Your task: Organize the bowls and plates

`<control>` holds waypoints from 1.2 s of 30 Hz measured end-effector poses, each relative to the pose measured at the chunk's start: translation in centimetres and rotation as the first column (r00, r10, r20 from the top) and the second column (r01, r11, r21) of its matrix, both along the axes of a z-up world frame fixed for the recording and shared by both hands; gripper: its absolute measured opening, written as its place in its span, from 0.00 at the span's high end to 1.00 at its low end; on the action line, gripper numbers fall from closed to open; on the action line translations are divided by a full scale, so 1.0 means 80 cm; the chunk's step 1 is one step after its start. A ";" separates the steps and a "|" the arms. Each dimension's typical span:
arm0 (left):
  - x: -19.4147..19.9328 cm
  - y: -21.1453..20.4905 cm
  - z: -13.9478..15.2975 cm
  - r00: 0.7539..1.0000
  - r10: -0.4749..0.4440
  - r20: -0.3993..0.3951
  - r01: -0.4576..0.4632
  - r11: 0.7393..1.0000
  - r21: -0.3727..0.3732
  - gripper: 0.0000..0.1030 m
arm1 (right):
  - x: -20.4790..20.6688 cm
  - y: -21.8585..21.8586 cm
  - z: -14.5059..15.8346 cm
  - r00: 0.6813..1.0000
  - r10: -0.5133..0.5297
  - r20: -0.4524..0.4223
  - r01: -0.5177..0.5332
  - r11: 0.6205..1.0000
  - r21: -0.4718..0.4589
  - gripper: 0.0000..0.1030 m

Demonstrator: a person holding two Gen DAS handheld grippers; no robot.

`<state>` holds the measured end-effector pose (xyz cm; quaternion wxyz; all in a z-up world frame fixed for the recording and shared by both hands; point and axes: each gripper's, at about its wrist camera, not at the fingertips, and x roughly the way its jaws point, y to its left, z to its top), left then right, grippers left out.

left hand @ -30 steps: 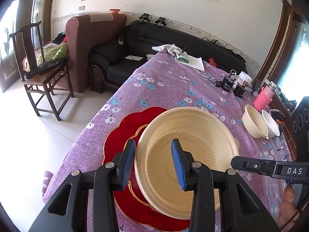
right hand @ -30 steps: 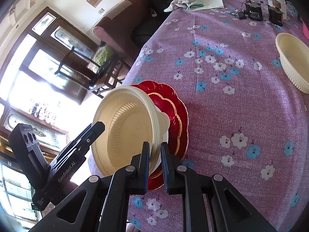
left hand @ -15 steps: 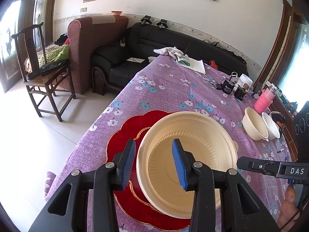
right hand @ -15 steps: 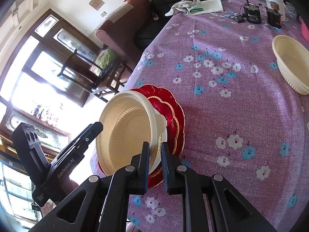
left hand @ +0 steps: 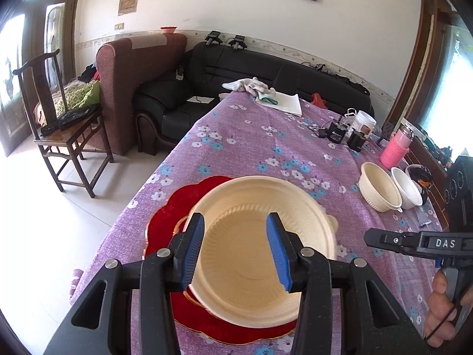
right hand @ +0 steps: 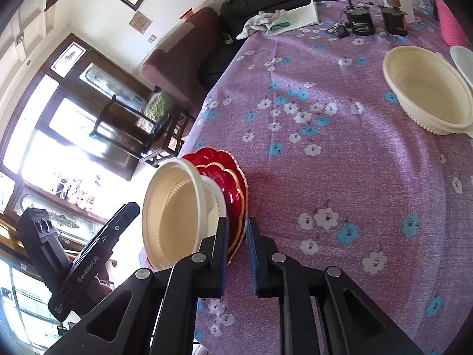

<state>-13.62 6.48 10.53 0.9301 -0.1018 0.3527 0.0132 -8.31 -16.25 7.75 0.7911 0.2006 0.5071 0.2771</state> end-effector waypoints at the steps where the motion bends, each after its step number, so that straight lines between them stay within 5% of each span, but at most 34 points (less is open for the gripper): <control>1: 0.000 -0.005 0.002 1.000 -0.007 0.001 0.007 1.000 0.004 0.58 | 0.000 -0.007 0.000 1.000 -0.008 0.000 0.008 1.000 0.005 0.85; 9: 0.003 -0.099 0.016 0.987 -0.158 0.006 0.157 0.985 0.068 0.50 | 0.010 -0.085 -0.007 0.993 -0.118 -0.005 0.118 0.992 0.054 0.86; 14: 0.018 -0.198 -0.014 0.947 -0.317 -0.059 0.322 0.941 0.106 0.44 | 0.018 -0.156 -0.003 0.970 -0.242 0.022 0.241 0.969 0.061 0.82; 20: 0.050 -0.291 -0.070 0.885 -0.447 -0.132 0.460 0.883 0.090 0.44 | 0.021 -0.258 0.002 0.894 -0.439 0.089 0.439 0.898 0.019 0.78; 25: 0.091 -0.329 -0.109 0.866 -0.467 -0.177 0.482 0.875 0.049 0.44 | 0.017 -0.348 -0.013 0.748 -0.641 0.170 0.658 0.750 -0.066 0.78; 28: 0.106 -0.335 -0.121 0.868 -0.459 -0.188 0.473 0.881 0.035 0.44 | 0.016 -0.384 -0.025 0.681 -0.712 0.171 0.726 0.686 -0.035 0.78; 32: 0.115 -0.336 -0.128 0.875 -0.436 -0.212 0.454 0.890 0.040 0.25 | 0.025 -0.405 -0.045 0.654 -0.745 0.130 0.751 0.660 0.007 0.78; 36: 0.113 -0.344 -0.129 0.873 -0.434 -0.223 0.459 0.885 0.078 0.19 | 0.026 -0.405 -0.049 0.669 -0.735 0.113 0.736 0.676 0.036 0.78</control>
